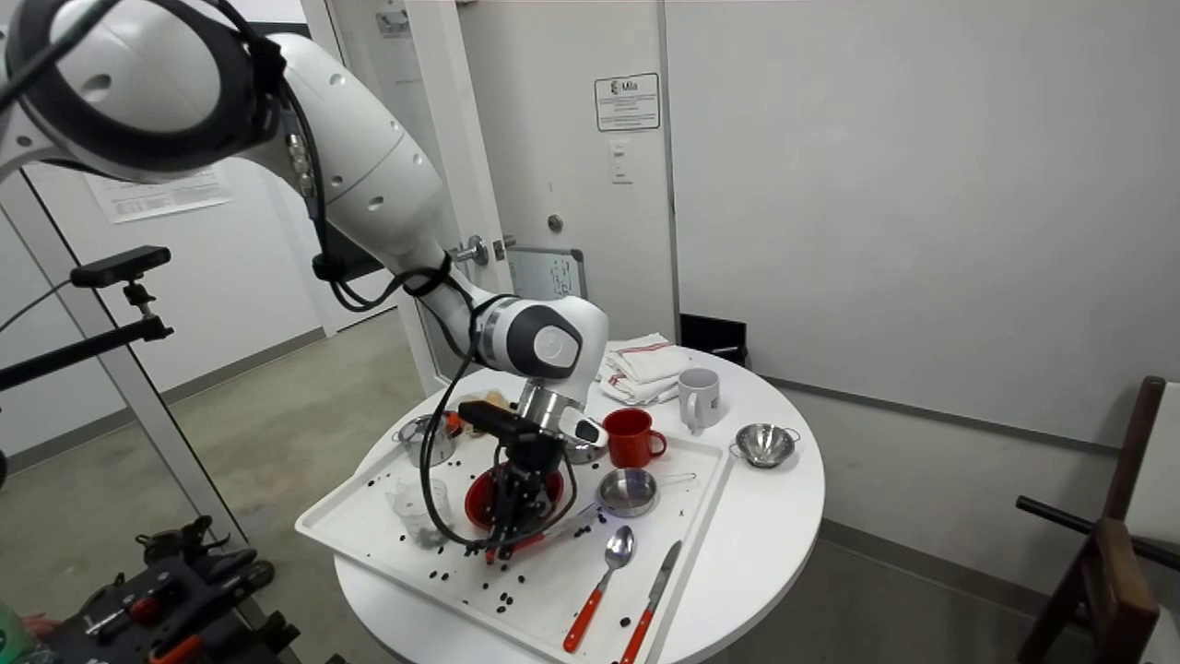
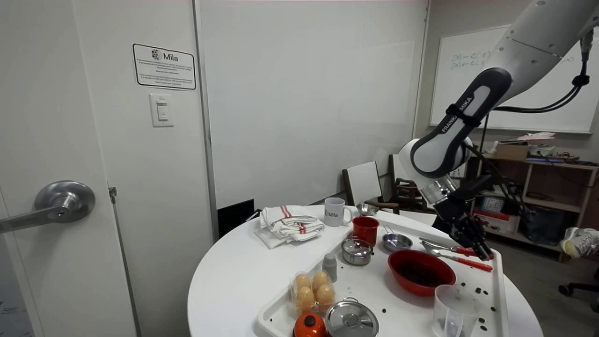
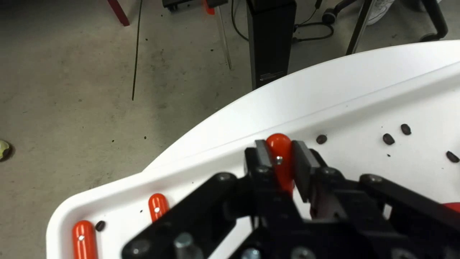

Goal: Use the fork to mix the contents in the bowl

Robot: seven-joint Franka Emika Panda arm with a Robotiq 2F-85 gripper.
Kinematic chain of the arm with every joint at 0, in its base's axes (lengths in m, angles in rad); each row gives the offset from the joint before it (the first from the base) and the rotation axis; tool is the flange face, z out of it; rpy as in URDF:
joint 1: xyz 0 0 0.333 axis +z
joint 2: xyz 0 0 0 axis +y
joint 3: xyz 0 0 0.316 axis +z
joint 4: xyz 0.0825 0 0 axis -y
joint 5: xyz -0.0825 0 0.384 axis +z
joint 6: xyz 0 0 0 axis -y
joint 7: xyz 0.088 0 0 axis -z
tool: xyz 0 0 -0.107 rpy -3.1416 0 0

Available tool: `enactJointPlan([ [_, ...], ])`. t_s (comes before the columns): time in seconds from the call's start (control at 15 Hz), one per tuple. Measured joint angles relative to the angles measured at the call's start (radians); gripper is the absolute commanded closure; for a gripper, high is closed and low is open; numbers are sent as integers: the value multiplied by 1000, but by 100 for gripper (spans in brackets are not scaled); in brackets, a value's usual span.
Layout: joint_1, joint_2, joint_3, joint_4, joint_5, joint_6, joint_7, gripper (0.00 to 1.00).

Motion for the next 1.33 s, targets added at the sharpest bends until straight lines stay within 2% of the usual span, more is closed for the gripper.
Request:
enactJointPlan([
  [0.67,-1,142,-5,130,-42,-109,-9,92],
  [0.93,16,165,-6,141,-89,-112,-9,94],
  [1.33,45,169,-5,126,-132,-108,-26,92],
])
